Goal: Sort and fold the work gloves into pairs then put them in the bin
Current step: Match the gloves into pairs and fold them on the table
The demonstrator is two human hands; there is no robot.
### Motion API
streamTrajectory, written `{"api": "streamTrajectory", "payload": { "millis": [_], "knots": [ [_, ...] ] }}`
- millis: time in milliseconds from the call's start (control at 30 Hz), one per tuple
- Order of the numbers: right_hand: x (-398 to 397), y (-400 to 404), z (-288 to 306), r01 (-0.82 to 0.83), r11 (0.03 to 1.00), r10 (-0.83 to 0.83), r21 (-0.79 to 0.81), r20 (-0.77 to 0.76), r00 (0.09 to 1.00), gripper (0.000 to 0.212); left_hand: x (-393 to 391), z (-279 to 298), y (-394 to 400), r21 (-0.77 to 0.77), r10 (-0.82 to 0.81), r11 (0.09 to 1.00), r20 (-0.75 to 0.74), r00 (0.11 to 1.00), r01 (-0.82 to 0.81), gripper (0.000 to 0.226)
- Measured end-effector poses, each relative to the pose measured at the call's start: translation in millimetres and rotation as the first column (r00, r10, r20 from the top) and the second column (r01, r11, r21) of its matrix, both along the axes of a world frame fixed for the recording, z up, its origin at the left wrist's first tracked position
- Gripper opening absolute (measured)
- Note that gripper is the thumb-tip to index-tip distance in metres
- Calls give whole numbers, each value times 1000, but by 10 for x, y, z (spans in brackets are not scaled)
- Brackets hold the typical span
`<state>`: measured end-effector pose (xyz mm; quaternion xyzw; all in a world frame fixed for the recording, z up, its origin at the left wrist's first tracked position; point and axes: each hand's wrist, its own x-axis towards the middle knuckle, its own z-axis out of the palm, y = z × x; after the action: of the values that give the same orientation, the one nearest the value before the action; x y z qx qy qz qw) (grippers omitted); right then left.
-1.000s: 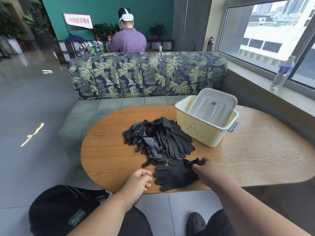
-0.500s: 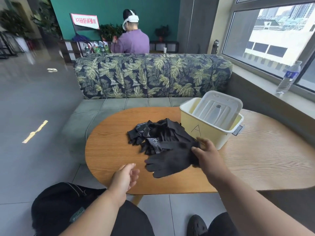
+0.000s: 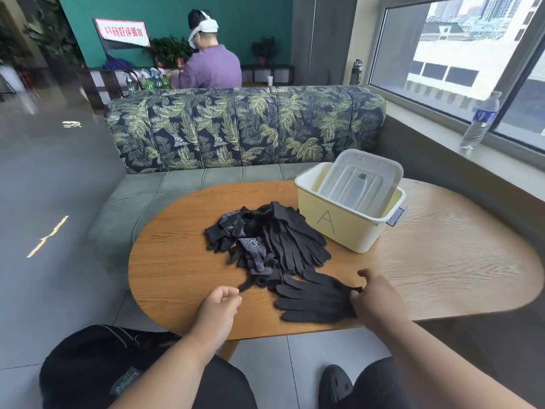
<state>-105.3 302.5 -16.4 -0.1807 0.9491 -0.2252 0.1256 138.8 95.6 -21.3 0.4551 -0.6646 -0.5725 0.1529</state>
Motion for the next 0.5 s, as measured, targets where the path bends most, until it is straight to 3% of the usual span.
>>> {"api": "streamTrajectory", "payload": {
  "millis": [133,333,500],
  "knots": [
    [8,-247,161,-122,992,117,-23,-164,980,53,-2,-30,-22,-40,-22,999,30,999,23,11],
    [45,-1088,486,-274,941,254,-197,-122,960,50,30,-25,-167,26,68,997,-27,997,-67,16],
    [-20,-1665,609,-330,938,310,-102,-173,935,51,68,-27,-160,47,59,997,-49,997,-56,16]
  ]
}}
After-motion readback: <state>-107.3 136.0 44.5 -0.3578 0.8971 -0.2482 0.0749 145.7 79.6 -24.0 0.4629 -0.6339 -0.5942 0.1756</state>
